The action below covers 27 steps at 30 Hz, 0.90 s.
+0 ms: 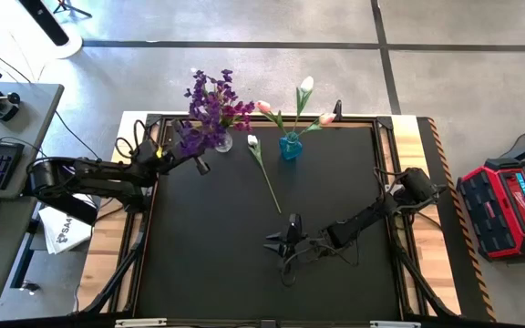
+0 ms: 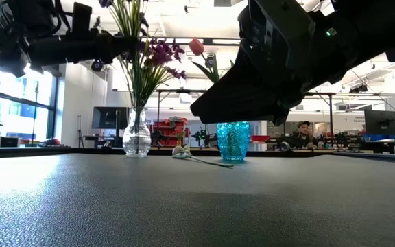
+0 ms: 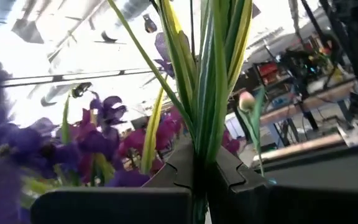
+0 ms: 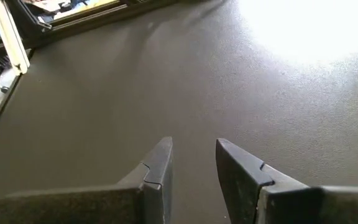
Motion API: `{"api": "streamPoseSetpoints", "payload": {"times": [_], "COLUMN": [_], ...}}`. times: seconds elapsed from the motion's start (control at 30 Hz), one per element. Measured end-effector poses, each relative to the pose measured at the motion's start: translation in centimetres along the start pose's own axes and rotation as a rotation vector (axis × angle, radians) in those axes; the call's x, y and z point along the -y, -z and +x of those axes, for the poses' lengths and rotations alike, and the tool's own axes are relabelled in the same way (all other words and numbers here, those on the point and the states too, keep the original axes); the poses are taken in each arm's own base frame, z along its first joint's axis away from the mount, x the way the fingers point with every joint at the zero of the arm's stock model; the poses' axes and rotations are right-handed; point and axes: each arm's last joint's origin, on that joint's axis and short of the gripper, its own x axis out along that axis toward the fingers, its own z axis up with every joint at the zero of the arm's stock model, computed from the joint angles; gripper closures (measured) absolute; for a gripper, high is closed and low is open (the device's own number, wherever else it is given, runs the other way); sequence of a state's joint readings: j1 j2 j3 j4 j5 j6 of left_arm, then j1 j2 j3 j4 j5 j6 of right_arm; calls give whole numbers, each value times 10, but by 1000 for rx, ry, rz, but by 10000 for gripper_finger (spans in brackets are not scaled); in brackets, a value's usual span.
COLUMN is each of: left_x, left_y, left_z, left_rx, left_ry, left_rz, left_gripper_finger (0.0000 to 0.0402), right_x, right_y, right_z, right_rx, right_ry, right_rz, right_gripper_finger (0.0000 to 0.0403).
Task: Sort flowers into vase by color
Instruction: Put the purple flowers into the transparent vase
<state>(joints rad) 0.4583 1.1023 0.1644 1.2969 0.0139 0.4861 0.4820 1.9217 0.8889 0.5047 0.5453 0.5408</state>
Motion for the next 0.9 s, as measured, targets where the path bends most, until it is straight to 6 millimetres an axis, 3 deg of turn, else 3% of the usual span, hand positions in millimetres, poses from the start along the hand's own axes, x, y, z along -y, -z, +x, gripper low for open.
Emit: {"api": "streamPoseSetpoints", "payload": {"times": [0.43,0.7,0.9], "left_x": [0,2,1], "left_y": [21,10,18], "left_z": [0,1,0], "left_rx": [-156,-28,-95], "left_ry": [36,86,112], "left_rz": [61,130,235], "left_gripper_finger": [401,401,401], "right_x": [-2,-3,-4], "right_y": [-5,-6,-7], "right_z": [1,1,1], "right_rx": [31,39,41], "right_ry": [-38,-55,-70], "right_rz": [30,45,81], "right_gripper_finger": [311,311,311]}}
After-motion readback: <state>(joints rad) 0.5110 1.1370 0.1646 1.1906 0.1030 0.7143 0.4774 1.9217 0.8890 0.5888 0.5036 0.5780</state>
